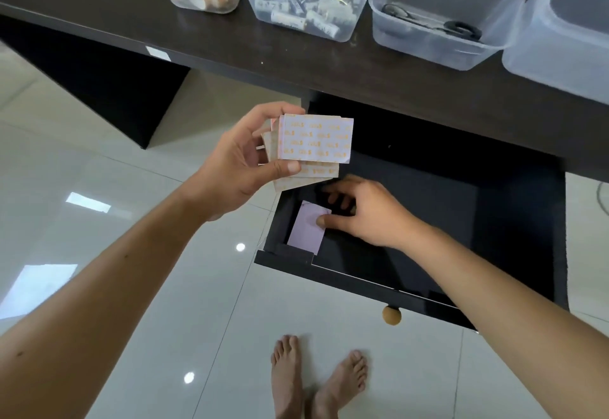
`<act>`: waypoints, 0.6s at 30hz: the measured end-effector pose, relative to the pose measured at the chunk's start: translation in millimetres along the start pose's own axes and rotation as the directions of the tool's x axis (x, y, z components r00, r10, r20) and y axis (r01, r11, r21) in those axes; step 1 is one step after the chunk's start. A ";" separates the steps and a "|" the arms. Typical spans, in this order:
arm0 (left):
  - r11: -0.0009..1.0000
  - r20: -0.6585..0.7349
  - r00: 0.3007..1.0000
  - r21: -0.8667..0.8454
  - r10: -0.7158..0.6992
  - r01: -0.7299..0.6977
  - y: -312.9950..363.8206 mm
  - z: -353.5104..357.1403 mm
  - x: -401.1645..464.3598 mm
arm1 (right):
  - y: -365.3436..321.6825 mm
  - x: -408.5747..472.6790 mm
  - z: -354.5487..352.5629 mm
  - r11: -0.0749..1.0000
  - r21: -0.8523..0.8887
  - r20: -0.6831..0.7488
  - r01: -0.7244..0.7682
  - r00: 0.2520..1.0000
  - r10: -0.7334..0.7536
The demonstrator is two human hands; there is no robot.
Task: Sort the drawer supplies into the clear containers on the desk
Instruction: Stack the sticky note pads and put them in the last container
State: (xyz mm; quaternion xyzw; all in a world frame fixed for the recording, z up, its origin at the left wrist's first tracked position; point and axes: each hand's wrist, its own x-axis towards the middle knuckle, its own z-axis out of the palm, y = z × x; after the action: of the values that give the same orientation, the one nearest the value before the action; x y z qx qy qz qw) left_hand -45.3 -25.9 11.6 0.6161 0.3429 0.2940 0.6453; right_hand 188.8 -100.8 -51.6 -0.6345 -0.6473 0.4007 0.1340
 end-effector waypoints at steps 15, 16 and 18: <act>0.998 -0.016 0.999 -0.049 -0.035 0.035 -3.6 -0.1 -1.1 | 3.3 -8.7 -5.2 0.973 0.196 0.134 -0.118 0.987 0.093; 0.998 -0.020 0.999 -0.055 -0.042 0.041 -1.8 0.9 -1.8 | 5.1 -12.1 -8.4 0.972 0.194 0.143 -0.132 0.984 0.105; 0.997 -0.027 0.998 -0.057 -0.051 0.049 2.2 3.4 -2.8 | 6.8 -21.6 -16.6 0.968 0.199 0.150 -0.153 0.981 0.124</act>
State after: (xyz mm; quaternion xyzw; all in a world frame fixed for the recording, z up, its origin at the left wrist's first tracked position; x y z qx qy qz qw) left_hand -44.1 -30.0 14.0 0.5845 0.3590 0.2963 0.6646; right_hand 208.4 -116.0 -38.4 -0.6315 -0.5633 0.5174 0.1271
